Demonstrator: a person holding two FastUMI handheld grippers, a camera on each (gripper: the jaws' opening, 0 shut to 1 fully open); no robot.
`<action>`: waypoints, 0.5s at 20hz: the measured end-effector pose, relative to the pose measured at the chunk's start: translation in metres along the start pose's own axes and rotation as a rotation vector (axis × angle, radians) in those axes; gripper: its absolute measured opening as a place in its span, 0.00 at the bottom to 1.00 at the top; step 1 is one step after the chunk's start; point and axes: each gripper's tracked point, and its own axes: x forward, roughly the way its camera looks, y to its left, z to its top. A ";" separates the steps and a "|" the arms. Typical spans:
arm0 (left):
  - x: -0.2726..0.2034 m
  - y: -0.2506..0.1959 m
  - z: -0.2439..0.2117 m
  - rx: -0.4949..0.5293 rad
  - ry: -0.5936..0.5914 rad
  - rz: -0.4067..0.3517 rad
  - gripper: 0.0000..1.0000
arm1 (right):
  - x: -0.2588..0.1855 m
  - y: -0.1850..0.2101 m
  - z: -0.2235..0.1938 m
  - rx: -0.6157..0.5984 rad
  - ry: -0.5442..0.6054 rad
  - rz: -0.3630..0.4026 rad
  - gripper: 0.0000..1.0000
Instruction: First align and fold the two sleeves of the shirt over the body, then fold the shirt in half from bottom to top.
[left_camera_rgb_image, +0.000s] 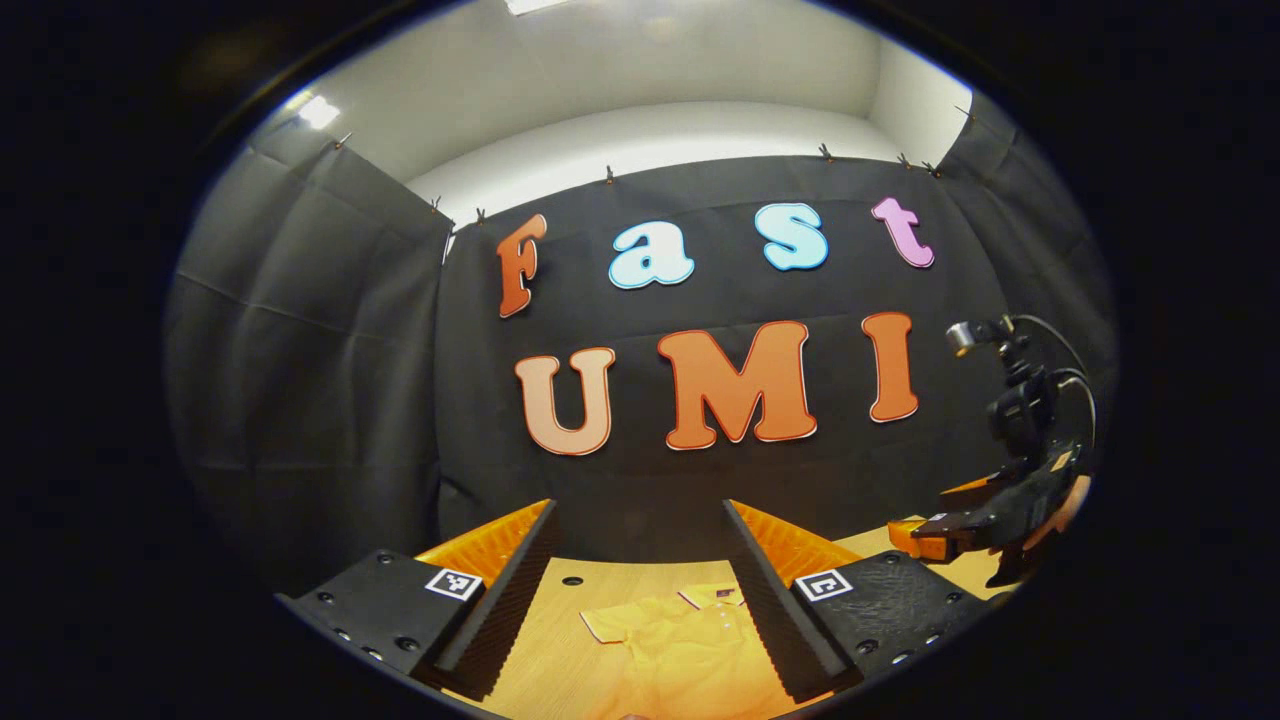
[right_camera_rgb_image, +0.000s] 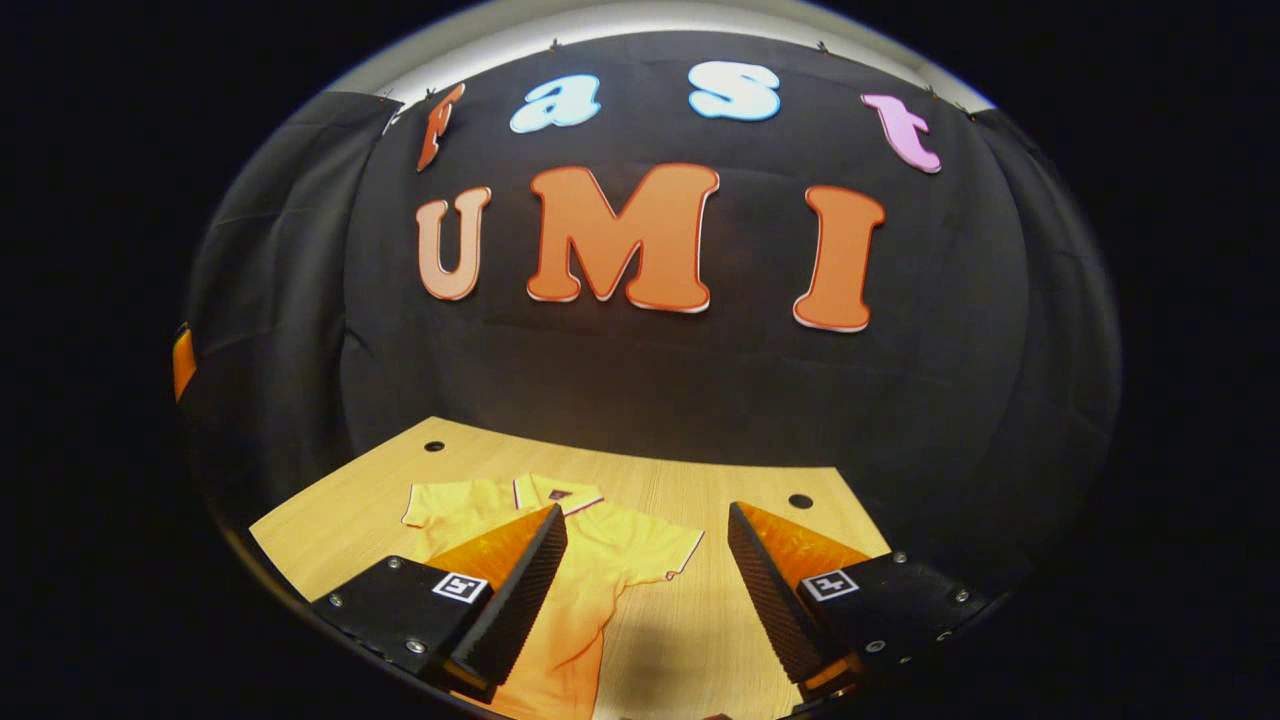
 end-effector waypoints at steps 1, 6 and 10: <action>-0.008 0.001 0.000 0.004 0.001 0.007 0.98 | 0.010 -0.002 -0.007 0.009 0.038 0.001 0.98; -0.004 0.027 0.005 0.040 -0.018 0.029 0.99 | 0.056 -0.008 -0.037 0.028 0.190 -0.023 0.98; 0.015 0.048 0.000 0.011 -0.027 0.024 1.00 | 0.086 -0.005 -0.061 0.059 0.334 -0.047 0.98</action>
